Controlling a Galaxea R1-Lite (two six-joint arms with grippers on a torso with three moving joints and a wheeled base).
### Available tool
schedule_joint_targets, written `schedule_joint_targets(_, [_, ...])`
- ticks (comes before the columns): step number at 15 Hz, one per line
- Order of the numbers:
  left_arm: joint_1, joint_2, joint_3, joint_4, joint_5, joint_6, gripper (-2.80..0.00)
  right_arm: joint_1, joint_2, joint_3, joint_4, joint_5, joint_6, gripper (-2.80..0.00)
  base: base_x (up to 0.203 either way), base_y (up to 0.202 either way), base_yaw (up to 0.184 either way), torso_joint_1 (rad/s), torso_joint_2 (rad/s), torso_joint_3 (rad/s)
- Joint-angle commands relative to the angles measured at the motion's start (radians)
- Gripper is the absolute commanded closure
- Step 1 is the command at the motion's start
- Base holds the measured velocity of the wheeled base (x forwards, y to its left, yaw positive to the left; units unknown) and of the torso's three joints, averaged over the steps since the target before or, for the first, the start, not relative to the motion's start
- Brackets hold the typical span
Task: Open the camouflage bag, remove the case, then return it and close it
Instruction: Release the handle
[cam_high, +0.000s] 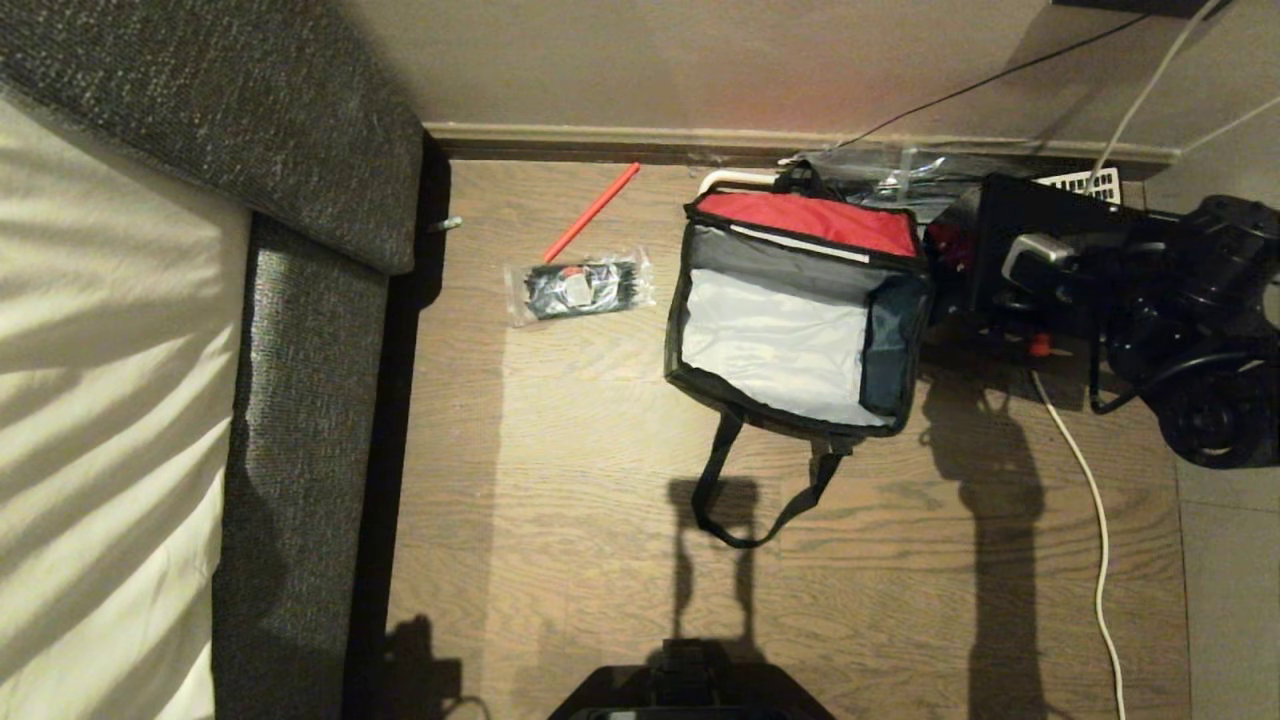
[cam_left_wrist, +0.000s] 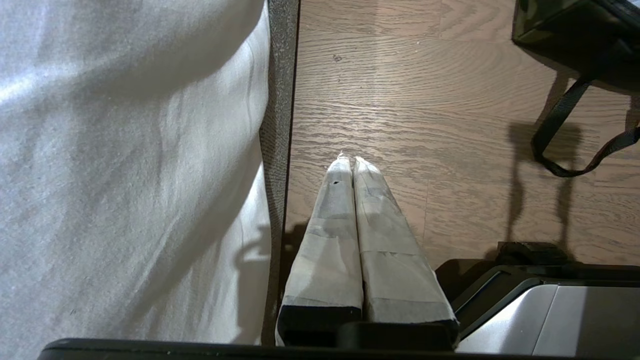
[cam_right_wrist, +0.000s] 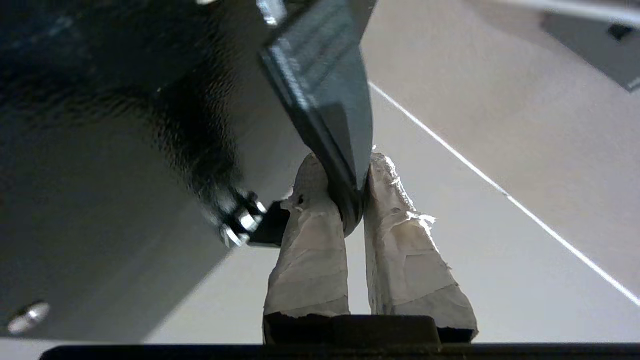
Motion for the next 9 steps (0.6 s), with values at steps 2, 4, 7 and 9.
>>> schedule_joint_targets(2, [0.000, 0.000, 0.002, 0.000, 0.000, 0.000, 0.00, 0.052, 0.018, -0.037, -0.011, -0.003, 0.008, 0.00, 0.000, 0.000, 0.000, 0.000, 0.00, 0.000])
schedule_joint_targets(4, [0.000, 0.000, 0.002, 0.001, 0.000, 0.000, 0.00, 0.091, 0.034, -0.067, -0.013, -0.002, 0.062, 0.00, 0.000, 0.000, 0.000, 0.000, 0.00, 0.000])
schedule_joint_targets(7, [0.000, -0.001, 0.002, -0.001, 0.000, 0.000, 0.00, 0.109, 0.050, -0.086, -0.014, -0.002, 0.076, 0.00, 0.000, 0.000, 0.000, 0.000, 0.00, 0.000])
schedule_joint_targets(9, [0.000, 0.000, 0.002, 0.000, 0.000, -0.001, 0.00, 0.111, 0.061, -0.095, -0.012, -0.002, 0.087, 0.00, 0.000, 0.000, 0.000, 0.000, 0.00, 0.000])
